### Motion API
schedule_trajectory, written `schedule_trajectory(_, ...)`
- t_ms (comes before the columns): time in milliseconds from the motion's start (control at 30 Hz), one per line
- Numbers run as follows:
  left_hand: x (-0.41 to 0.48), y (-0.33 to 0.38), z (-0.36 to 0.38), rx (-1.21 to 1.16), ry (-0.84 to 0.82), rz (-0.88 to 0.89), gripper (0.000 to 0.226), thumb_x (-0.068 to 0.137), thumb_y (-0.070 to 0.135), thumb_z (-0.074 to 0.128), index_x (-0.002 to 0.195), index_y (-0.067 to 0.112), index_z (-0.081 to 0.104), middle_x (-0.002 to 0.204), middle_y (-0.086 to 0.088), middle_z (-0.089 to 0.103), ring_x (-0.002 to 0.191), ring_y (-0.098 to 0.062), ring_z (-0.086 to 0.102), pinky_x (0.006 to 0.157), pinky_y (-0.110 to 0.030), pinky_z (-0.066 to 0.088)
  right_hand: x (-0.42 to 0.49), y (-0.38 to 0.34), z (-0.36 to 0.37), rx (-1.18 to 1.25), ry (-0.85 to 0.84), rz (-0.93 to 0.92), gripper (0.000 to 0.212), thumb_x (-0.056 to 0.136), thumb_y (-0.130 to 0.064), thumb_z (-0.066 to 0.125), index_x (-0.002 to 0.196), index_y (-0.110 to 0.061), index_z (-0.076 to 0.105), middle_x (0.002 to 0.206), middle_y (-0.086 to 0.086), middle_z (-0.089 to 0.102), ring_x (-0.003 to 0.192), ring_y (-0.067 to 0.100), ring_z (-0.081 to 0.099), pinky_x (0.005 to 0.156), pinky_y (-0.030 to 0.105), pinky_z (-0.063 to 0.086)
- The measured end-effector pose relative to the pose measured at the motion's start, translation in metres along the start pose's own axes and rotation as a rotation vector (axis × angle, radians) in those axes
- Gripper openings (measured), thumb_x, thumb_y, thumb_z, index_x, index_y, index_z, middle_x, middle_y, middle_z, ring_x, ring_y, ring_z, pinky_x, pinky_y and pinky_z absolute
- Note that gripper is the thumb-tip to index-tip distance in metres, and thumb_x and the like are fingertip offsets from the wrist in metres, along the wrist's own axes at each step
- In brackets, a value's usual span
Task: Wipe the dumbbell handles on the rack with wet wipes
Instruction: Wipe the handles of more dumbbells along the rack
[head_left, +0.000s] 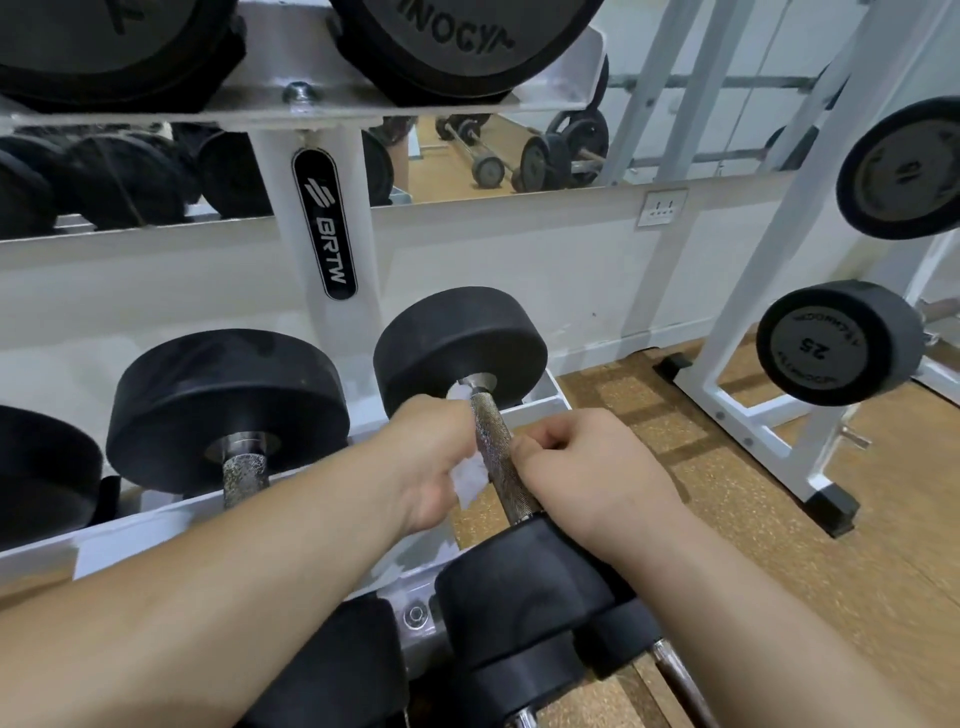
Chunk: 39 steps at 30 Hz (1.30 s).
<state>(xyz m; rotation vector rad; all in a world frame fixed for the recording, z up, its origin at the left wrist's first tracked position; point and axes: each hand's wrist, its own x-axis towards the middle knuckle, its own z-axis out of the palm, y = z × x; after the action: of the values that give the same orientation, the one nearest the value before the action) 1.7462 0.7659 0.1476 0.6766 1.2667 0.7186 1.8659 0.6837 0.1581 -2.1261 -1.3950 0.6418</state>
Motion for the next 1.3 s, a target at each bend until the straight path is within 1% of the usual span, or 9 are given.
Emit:
schedule_trajectory(167,-0.011,-0.005,-0.002,0.218,-0.044,-0.001,0.042,0.089,-0.014,0.036,0.113,0.0,0.069,0.096,-0.024,0.069,0.075,-0.036,0.069,0.088,-0.051,0.061,-0.001,0.002,-0.001,0.001,0.001,-0.011,0.026,0.089,-0.04,0.057,0.081,-0.02,0.071,0.07,-0.004,0.069,0.076,0.019,0.066,0.074,0.037,0.057)
schedule_trajectory(367,0.0,0.001,-0.02,0.343,-0.031,-0.077,0.04,0.077,-0.014,0.045,0.111,-0.001,0.061,0.123,-0.028,0.066,0.108,-0.047,0.066,0.097,-0.06,0.054,-0.001,0.001,-0.001,0.017,0.0,-0.002,0.024,0.09,-0.041,0.057,0.076,-0.024,0.068,0.058,-0.011,0.061,0.073,0.018,0.064,0.07,0.033,0.052)
schedule_trajectory(467,-0.021,-0.006,-0.009,0.293,-0.128,-0.107,0.036,0.081,-0.022,0.033,0.08,0.0,0.062,0.064,-0.016,0.065,0.061,-0.031,0.067,0.066,-0.037,0.058,-0.002,0.0,-0.001,0.013,0.004,0.0,0.022,0.088,-0.038,0.057,0.069,-0.03,0.065,0.054,-0.015,0.058,0.069,0.017,0.061,0.063,0.032,0.046)
schedule_trajectory(567,-0.032,-0.015,0.004,0.231,-0.208,-0.105,0.048,0.086,-0.023,0.024,0.065,0.007,0.055,0.046,-0.008,0.047,0.036,-0.02,0.052,0.048,-0.023,0.049,0.0,0.002,0.0,0.037,0.016,-0.002,0.015,0.085,-0.035,0.056,0.074,-0.03,0.066,0.059,-0.011,0.062,0.074,0.02,0.064,0.066,0.033,0.048)
schedule_trajectory(800,-0.007,0.014,-0.011,-0.074,0.009,-0.061,0.041,0.085,-0.022,0.025,0.089,-0.001,0.061,0.092,-0.018,0.057,0.071,-0.031,0.062,0.082,-0.04,0.054,0.0,0.002,-0.001,0.02,0.019,-0.002,0.023,0.089,-0.039,0.056,0.079,-0.023,0.069,0.069,-0.007,0.068,0.077,0.017,0.066,0.069,0.033,0.05)
schedule_trajectory(867,-0.011,0.006,-0.009,-0.036,-0.004,-0.048,0.046,0.09,-0.018,0.029,0.07,0.002,0.066,0.07,-0.009,0.055,0.055,-0.02,0.055,0.068,-0.028,0.045,0.001,0.003,0.001,0.024,0.02,0.002,0.023,0.089,-0.04,0.056,0.076,-0.024,0.068,0.068,-0.007,0.067,0.077,0.017,0.066,0.067,0.032,0.048)
schedule_trajectory(933,-0.023,-0.01,-0.001,0.126,-0.063,-0.021,0.034,0.096,-0.013,0.037,0.086,0.001,0.065,0.065,-0.01,0.057,0.051,-0.021,0.056,0.056,-0.024,0.047,0.001,0.003,0.001,0.02,0.018,0.004,0.023,0.088,-0.04,0.056,0.076,-0.025,0.068,0.069,-0.008,0.067,0.077,0.017,0.066,0.066,0.032,0.047)
schedule_trajectory(1167,-0.006,0.013,-0.006,-0.077,0.019,0.019,0.028,0.102,-0.009,0.037,0.094,0.006,0.06,0.079,-0.012,0.056,0.066,-0.025,0.057,0.062,-0.031,0.05,0.0,0.0,0.001,-0.005,0.036,-0.009,0.027,0.088,-0.038,0.055,0.07,-0.021,0.063,0.06,-0.009,0.061,0.072,0.018,0.063,0.062,0.031,0.043)
schedule_trajectory(1300,-0.025,-0.012,0.002,0.294,-0.093,0.022,0.021,0.105,0.006,0.045,0.093,0.01,0.062,0.068,-0.007,0.058,0.056,-0.02,0.056,0.056,-0.025,0.045,0.001,0.001,0.0,0.002,0.019,-0.001,0.021,0.088,-0.037,0.057,0.075,-0.023,0.066,0.061,-0.009,0.062,0.073,0.019,0.063,0.064,0.032,0.047)
